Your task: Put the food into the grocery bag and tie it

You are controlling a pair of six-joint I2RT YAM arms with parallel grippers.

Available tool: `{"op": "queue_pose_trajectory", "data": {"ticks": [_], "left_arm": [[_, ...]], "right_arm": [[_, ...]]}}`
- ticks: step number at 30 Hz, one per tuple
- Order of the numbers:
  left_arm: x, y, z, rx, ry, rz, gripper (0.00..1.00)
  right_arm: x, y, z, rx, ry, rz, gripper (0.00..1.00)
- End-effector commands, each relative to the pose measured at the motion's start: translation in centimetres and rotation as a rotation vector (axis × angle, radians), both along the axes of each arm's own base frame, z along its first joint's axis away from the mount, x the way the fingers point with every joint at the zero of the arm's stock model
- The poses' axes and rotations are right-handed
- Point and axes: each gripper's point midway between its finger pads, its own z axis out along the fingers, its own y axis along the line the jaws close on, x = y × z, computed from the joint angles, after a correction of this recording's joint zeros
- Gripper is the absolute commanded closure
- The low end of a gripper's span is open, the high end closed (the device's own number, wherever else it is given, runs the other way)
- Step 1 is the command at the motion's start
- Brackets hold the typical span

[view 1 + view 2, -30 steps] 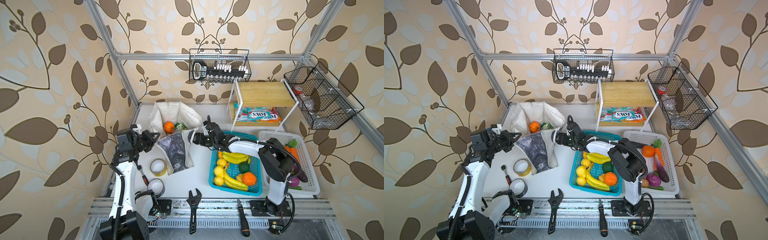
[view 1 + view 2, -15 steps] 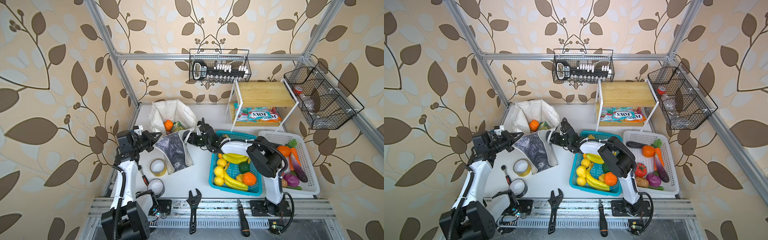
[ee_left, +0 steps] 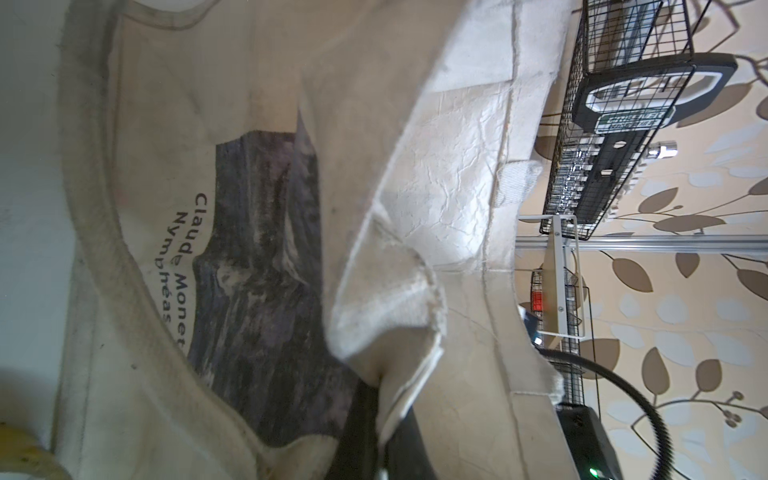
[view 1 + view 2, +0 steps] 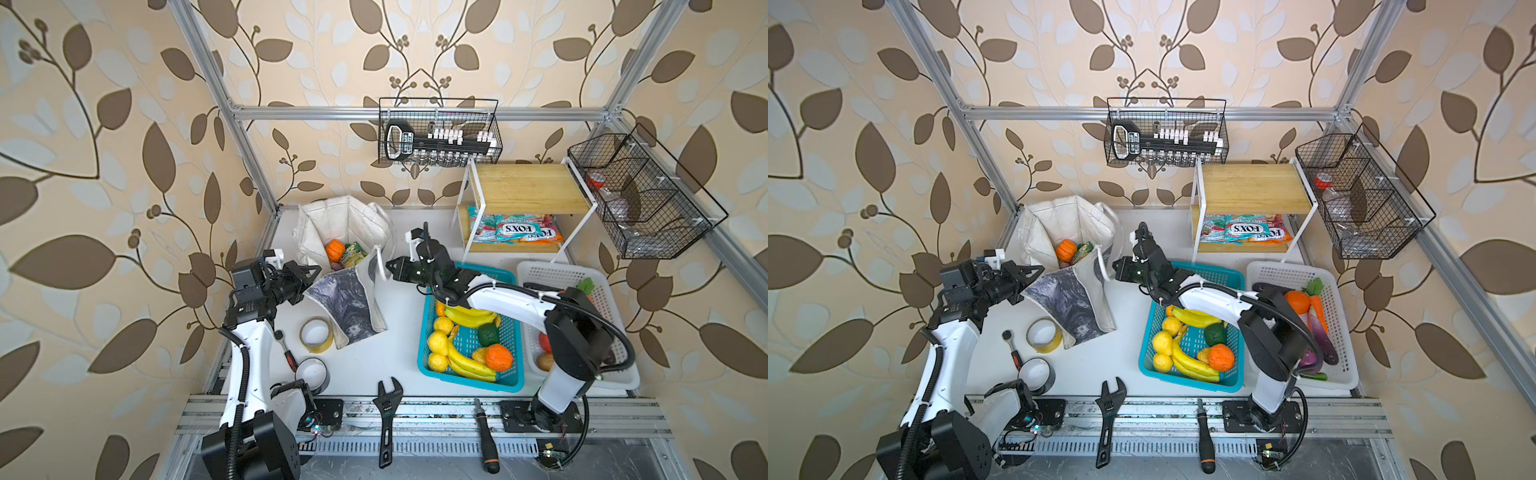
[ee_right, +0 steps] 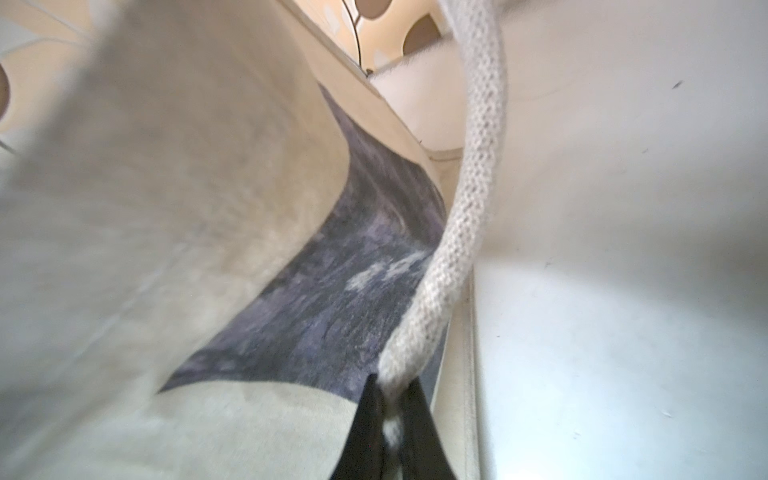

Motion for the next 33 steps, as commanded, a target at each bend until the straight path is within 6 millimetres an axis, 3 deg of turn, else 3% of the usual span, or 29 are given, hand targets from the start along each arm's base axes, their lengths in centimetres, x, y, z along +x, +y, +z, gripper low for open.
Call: {"op": "queue_pose_trajectory", "data": {"ticks": [1, 5, 11, 13, 15, 23, 30, 33], "left_arm": [[-0.5, 0.2, 2.0, 0.099, -0.064, -0.011, 1.0], [-0.3, -0.6, 2.4, 0.098, -0.077, -0.046, 1.0], [0.9, -6.1, 3.0, 0.081, -0.075, -0.228, 1.0], [1.4, -7.3, 3.2, 0.069, -0.079, -0.258, 1.0], [1.8, -8.1, 3.5, 0.08, -0.087, -0.265, 1.0], [2.3, -11.2, 5.5, 0.012, -0.132, -0.349, 1.0], [1.9, -12.2, 6.0, 0.019, -0.152, -0.385, 0.99], [2.1, -12.4, 5.2, 0.023, -0.131, -0.41, 0.99]], "right_arm": [[0.3, -3.6, 0.9, -0.131, -0.061, -0.071, 1.0], [-0.3, -6.7, 4.4, -0.201, -0.148, -0.13, 1.0], [-2.3, -10.7, 10.3, -0.336, -0.279, -0.166, 1.0], [-2.9, -11.6, 13.2, -0.31, -0.327, -0.174, 1.0], [-3.3, -12.5, 14.8, -0.296, -0.346, -0.177, 1.0], [-4.4, -13.0, 19.1, -0.308, -0.401, -0.112, 1.0], [-5.7, -14.3, 21.2, -0.258, -0.43, -0.12, 1.0], [-6.4, -14.8, 22.5, -0.226, -0.463, -0.133, 1.0]]}}
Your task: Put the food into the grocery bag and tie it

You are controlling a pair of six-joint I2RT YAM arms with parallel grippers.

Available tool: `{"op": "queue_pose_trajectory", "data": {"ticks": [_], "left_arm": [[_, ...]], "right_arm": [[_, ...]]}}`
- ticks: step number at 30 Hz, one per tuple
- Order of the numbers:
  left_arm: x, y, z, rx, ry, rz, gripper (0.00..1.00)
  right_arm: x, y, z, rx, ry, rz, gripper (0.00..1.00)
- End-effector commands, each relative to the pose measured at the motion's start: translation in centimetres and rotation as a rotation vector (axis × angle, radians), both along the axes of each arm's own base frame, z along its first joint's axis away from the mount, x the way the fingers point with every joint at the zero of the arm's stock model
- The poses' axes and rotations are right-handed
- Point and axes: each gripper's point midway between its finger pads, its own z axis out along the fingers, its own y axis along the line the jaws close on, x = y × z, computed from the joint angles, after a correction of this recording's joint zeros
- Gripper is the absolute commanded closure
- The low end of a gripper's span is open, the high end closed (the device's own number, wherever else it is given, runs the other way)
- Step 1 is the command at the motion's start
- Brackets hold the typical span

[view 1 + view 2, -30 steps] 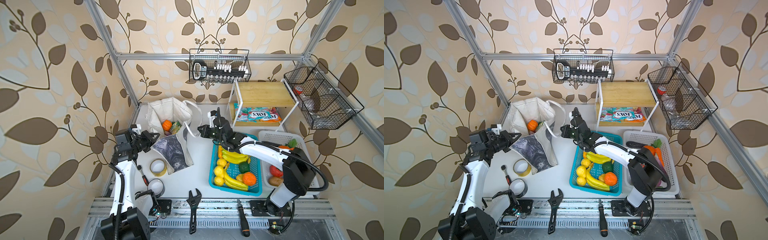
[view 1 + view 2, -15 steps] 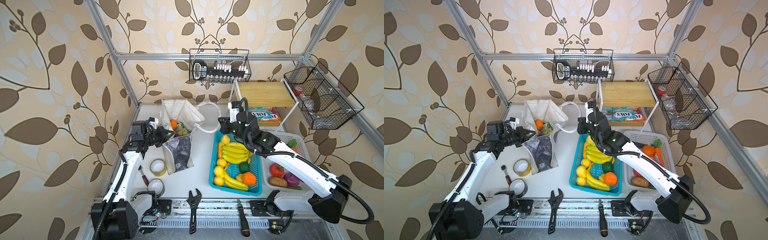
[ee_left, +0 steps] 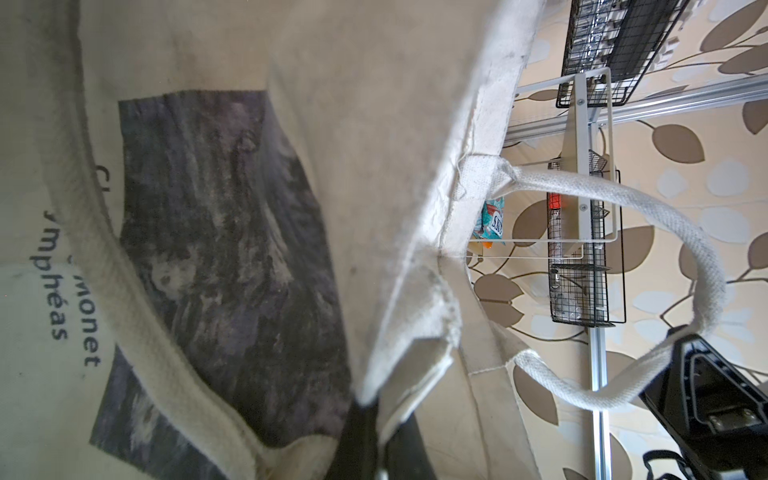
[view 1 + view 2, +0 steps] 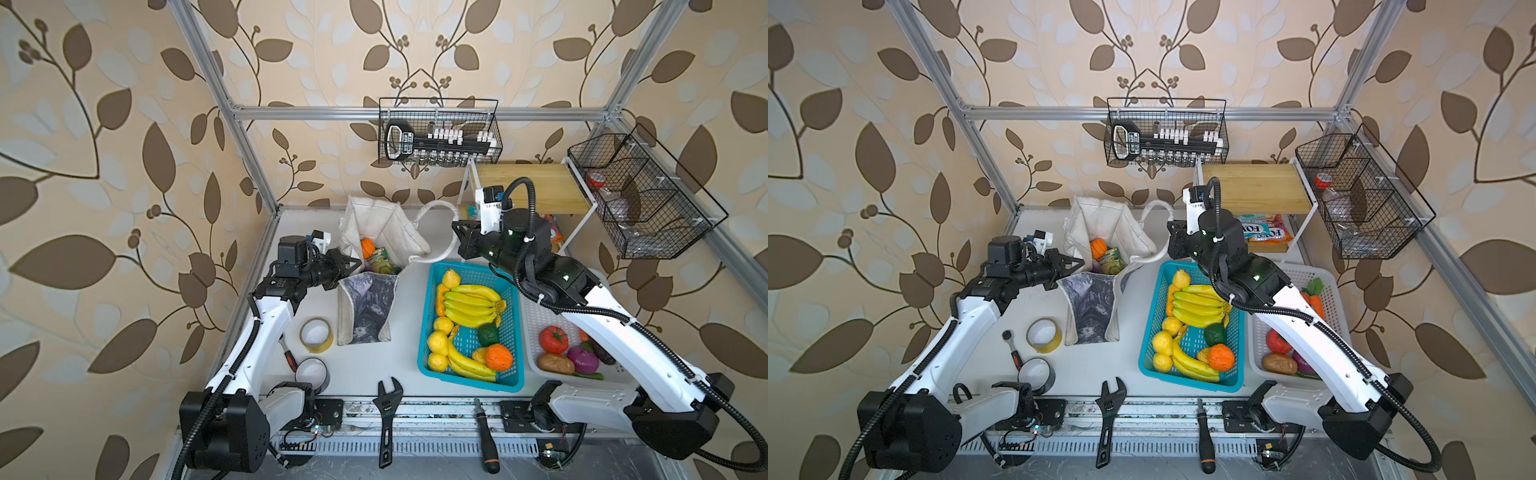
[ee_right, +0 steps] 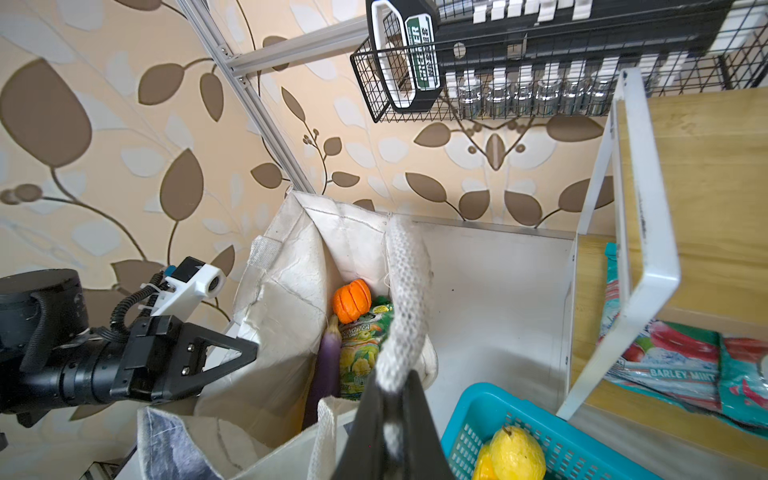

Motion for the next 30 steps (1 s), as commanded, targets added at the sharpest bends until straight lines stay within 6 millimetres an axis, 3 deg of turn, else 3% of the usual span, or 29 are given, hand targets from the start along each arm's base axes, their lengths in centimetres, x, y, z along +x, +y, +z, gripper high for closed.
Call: {"op": "queue_pose_trajectory", "data": {"ticks": [1, 5, 9, 10, 12, 15, 19, 21, 24, 28, 30], "left_arm": [[0.4, -1.4, 3.4, -0.024, -0.116, -0.094, 0.96], [0.7, -0.6, 1.6, 0.061, -0.076, -0.07, 0.8], [1.0, 0.6, 2.7, 0.113, -0.124, 0.012, 0.23], [1.1, 1.0, 3.4, 0.129, -0.145, 0.034, 0.13], [1.3, 2.3, 4.8, 0.193, -0.181, 0.102, 0.01], [1.5, 5.9, 7.2, 0.282, -0.21, 0.248, 0.01], [1.0, 8.9, 11.7, 0.215, -0.282, 0.355, 0.01], [0.9, 10.4, 11.9, 0.268, -0.265, 0.42, 0.01], [1.5, 13.2, 9.0, 0.266, -0.155, 0.5, 0.01], [2.2, 13.1, 4.2, 0.071, -0.034, 0.487, 0.02], [1.9, 14.7, 1.3, 0.074, 0.014, 0.582, 0.05]], "right_arm": [[-1.2, -0.6, 2.8, 0.03, -0.059, 0.021, 1.0], [-0.9, -0.6, 2.2, 0.001, -0.045, 0.015, 1.0], [-0.9, -1.0, 3.0, 0.0, -0.052, 0.008, 1.0], [-0.8, -1.1, 3.1, -0.007, -0.054, 0.003, 1.0], [-0.5, -1.2, 3.0, -0.018, -0.049, -0.002, 1.0], [-0.3, -1.3, 2.6, -0.023, -0.039, -0.005, 1.0], [0.0, -1.5, 2.2, -0.032, -0.028, -0.01, 1.0], [0.1, -1.5, 2.1, -0.033, -0.024, -0.01, 1.0], [0.0, -1.5, 2.0, -0.025, -0.022, -0.007, 1.0], [0.0, -1.3, 1.6, -0.022, -0.015, 0.005, 1.0], [-0.1, -1.2, 1.5, -0.025, -0.013, 0.014, 1.0]]}}
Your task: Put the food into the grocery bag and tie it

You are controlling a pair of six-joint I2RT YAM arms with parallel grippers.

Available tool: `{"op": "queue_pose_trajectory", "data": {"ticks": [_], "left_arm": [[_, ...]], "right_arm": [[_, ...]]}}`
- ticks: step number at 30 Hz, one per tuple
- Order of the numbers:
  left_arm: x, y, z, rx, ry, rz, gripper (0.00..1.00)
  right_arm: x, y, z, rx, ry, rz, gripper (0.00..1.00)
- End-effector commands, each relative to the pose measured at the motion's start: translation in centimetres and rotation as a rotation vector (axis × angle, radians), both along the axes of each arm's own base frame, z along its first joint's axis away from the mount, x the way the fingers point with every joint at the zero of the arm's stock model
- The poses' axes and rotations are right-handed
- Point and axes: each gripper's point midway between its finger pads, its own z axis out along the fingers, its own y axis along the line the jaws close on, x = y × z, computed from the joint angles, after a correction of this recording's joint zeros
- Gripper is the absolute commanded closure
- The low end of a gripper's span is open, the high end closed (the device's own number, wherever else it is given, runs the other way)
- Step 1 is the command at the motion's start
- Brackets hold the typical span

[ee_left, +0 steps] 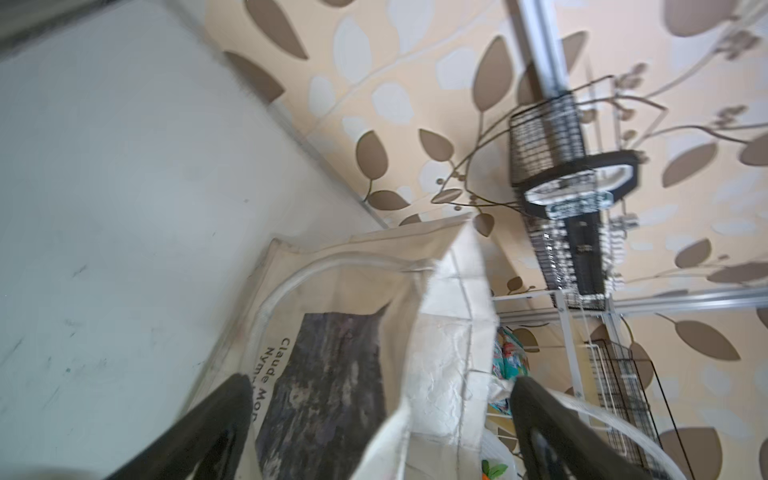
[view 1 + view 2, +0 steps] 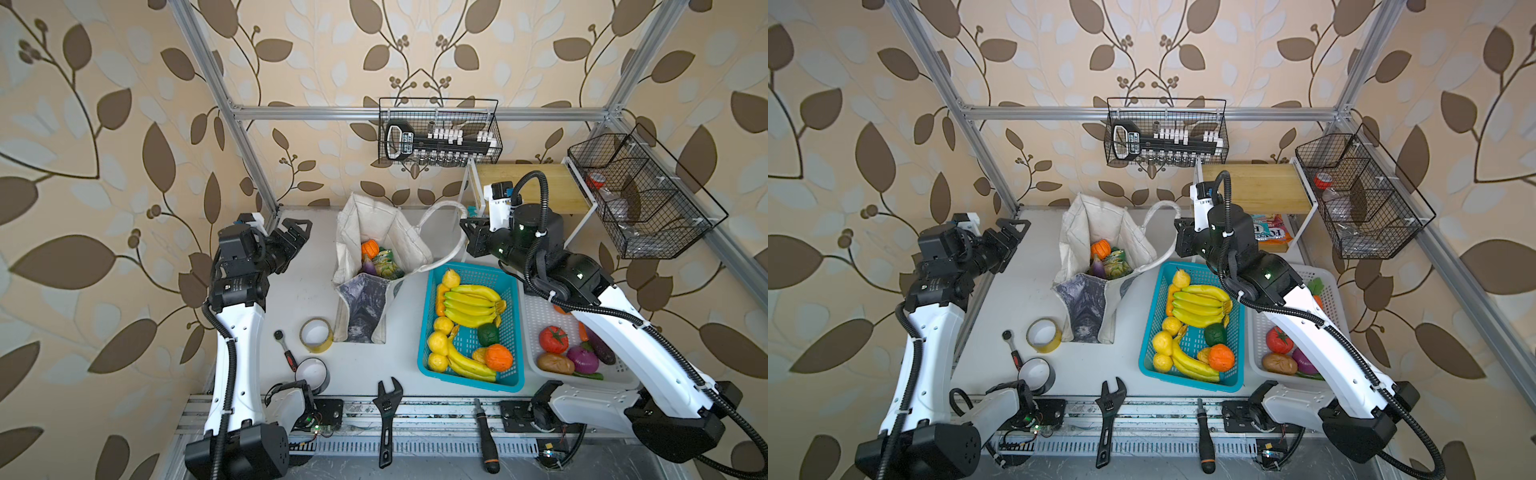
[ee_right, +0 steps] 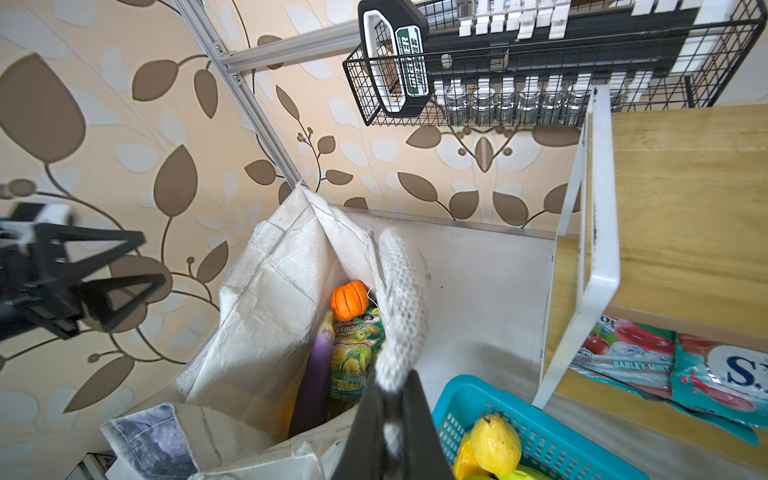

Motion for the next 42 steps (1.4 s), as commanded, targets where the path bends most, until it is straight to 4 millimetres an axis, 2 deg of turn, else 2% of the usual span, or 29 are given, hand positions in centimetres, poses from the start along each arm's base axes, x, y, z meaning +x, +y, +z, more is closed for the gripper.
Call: {"op": "queue_pose_trajectory", "data": {"ticks": [1, 3, 5, 10, 15, 18, 20, 21, 24, 25, 27, 30, 34, 36, 38, 42], "left_arm": [[-0.1, 1.2, -4.3, -0.125, 0.065, 0.082, 0.09], [0.5, 1.2, -6.2, -0.237, 0.084, 0.05, 0.13], [1.0, 0.1, -7.6, -0.283, 0.119, -0.001, 0.13], [1.5, -0.8, -9.8, -0.332, 0.119, -0.007, 0.05], [2.6, -5.9, -11.6, -0.379, 0.171, -0.117, 0.05], [2.6, -6.5, -13.0, -0.36, 0.201, -0.072, 0.08], [2.8, -6.5, -13.6, -0.381, 0.203, -0.057, 0.17], [2.9, -6.4, -13.9, -0.384, 0.209, -0.047, 0.24], [2.6, -5.6, -14.1, -0.357, 0.226, 0.003, 0.6], [2.4, -5.0, -13.7, -0.326, 0.224, 0.027, 0.71], [1.8, -3.9, -12.4, -0.255, 0.214, 0.065, 0.86], [0.9, -2.5, -8.6, -0.137, 0.15, 0.085, 1.0], [-0.6, -1.2, -2.0, 0.08, 0.022, 0.084, 1.0], [-1.2, -1.1, 0.6, 0.153, -0.016, 0.073, 1.0], [-1.3, -2.1, 3.0, 0.183, -0.053, -0.002, 1.0], [-1.3, -6.1, 7.6, 0.177, -0.205, -0.188, 1.0]], "right_arm": [[-0.3, 0.2, 1.0, 0.01, -0.03, 0.027, 1.0], [-0.5, 0.4, 0.9, 0.003, -0.027, 0.049, 1.0], [-0.5, 0.4, 0.9, 0.001, -0.027, 0.049, 1.0], [-0.4, 0.6, 0.6, 0.007, -0.023, 0.05, 1.0], [-0.3, 0.7, 0.1, 0.013, -0.018, 0.048, 1.0], [-0.3, 0.5, 0.1, 0.012, -0.02, 0.039, 1.0], [-0.3, 0.3, 0.1, 0.017, -0.024, 0.031, 1.0], [-0.3, 0.3, 0.0, 0.018, -0.023, 0.029, 1.0], [-0.2, 0.6, 0.0, 0.024, -0.022, 0.037, 1.0], [-0.2, 0.6, 0.0, 0.027, -0.023, 0.039, 1.0], [-0.2, 0.8, 0.1, 0.031, -0.024, 0.043, 1.0], [-0.1, 1.1, 0.3, 0.042, -0.027, 0.059, 1.0], [-0.2, 2.0, 0.6, 0.067, -0.03, 0.092, 1.0], [-0.4, 2.6, 1.0, 0.08, -0.039, 0.114, 1.0], [-0.6, 3.2, 1.4, 0.087, -0.048, 0.146, 1.0], [-0.9, 5.7, 2.2, 0.119, -0.06, 0.248, 1.0]]}}
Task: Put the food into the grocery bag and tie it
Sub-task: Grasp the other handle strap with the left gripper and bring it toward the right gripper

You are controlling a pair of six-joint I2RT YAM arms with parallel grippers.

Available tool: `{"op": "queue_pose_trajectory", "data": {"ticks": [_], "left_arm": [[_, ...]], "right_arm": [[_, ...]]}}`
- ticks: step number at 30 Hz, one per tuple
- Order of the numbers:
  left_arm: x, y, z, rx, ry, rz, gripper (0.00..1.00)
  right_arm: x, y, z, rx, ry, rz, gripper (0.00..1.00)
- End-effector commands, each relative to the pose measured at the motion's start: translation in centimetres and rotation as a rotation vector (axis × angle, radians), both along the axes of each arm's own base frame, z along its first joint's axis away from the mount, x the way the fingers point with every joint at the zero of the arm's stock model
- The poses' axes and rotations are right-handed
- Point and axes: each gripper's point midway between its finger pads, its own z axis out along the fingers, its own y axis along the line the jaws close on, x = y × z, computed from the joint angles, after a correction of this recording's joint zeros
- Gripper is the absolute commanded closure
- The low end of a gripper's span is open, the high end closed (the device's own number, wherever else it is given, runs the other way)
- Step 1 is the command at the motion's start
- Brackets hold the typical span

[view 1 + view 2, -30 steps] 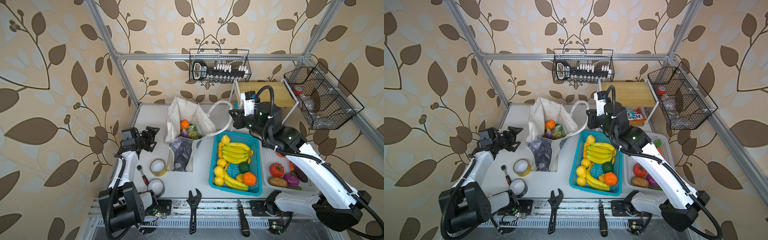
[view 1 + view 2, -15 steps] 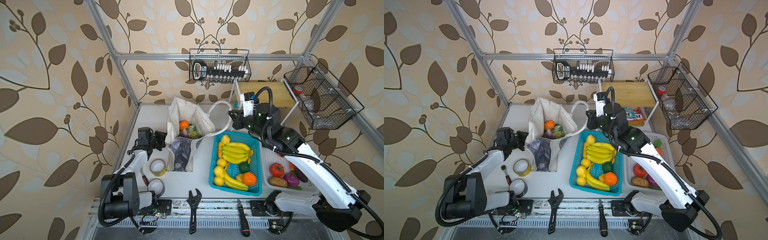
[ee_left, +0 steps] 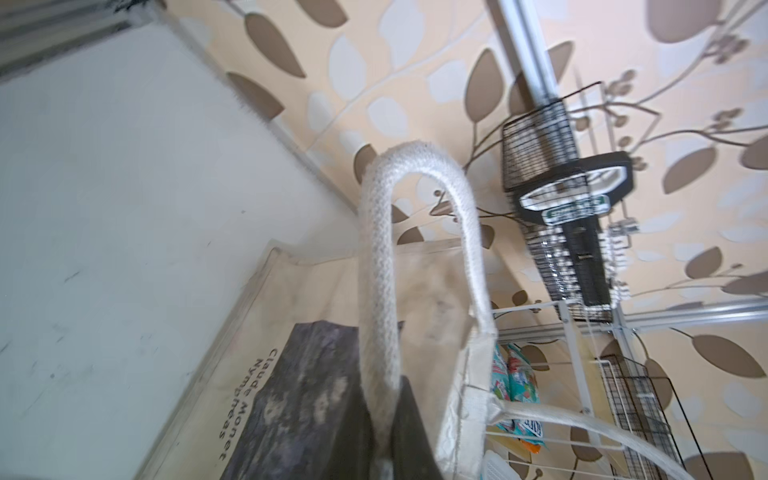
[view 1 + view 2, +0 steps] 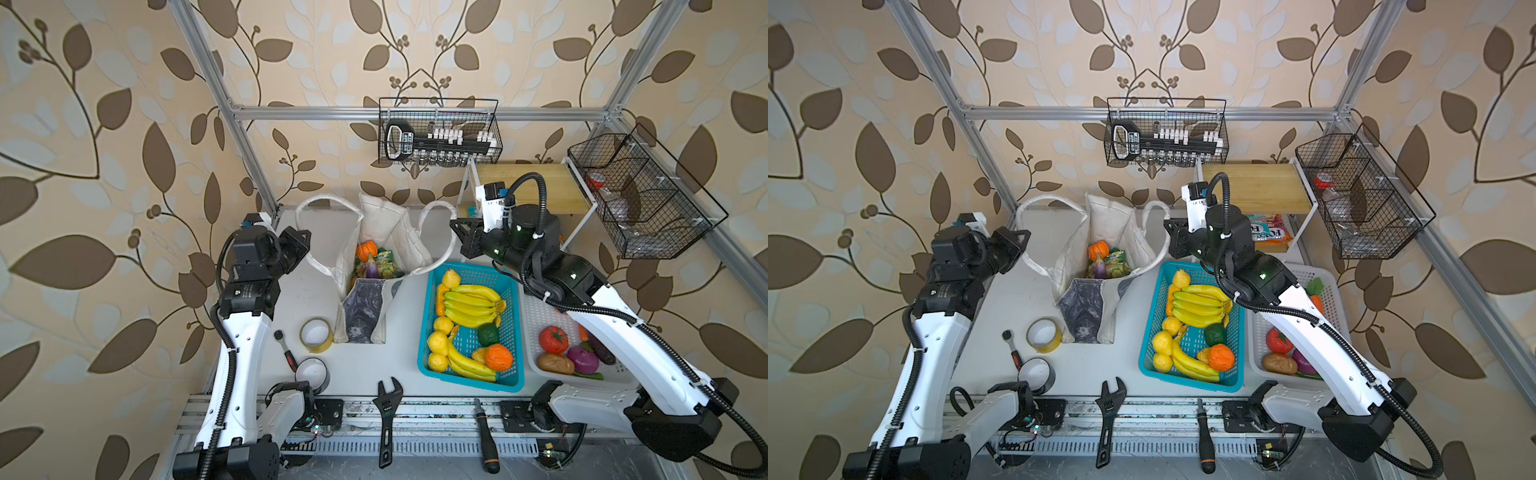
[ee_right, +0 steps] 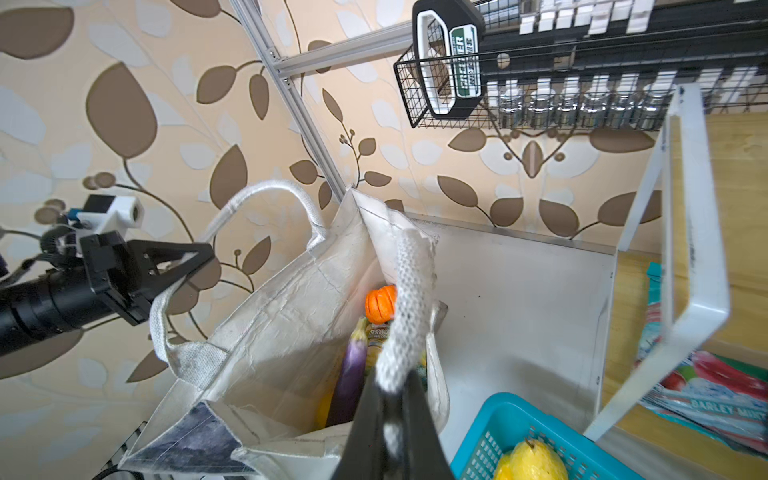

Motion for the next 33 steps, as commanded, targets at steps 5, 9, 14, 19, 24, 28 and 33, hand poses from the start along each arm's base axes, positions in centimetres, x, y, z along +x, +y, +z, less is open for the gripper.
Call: {"op": "queue_pose_trajectory", "data": {"ticks": [5, 9, 14, 19, 24, 28, 33], "left_arm": [[-1.0, -8.3, 3.9, 0.07, -0.08, -0.349, 1.0], [-0.7, -9.5, 4.1, 0.016, -0.096, -0.389, 1.0], [-0.8, -10.4, 4.0, 0.012, -0.092, -0.442, 1.0], [-2.2, -11.6, 4.1, 0.013, -0.104, -0.52, 0.95], [-1.8, -11.0, 1.2, 0.053, 0.006, -0.5, 0.57], [-0.8, -10.8, 1.1, -0.002, -0.065, -0.445, 0.03], [0.0, -13.4, 2.7, -0.017, -0.117, -0.47, 0.02]], "right_arm": [[-0.8, 7.8, 2.0, 0.084, -0.043, 0.24, 1.0], [-0.9, 13.3, 0.9, 0.108, -0.013, 0.361, 1.0], [0.0, 19.0, -1.5, 0.119, 0.027, 0.431, 1.0], [3.6, 22.4, -4.2, 0.172, 0.091, 0.4, 1.0], [5.5, 23.2, -7.0, 0.195, 0.125, 0.334, 1.0], [7.1, 22.8, -9.4, 0.289, 0.2, 0.327, 1.0], [7.1, 23.6, -11.1, 0.302, 0.239, 0.37, 1.0]]}}
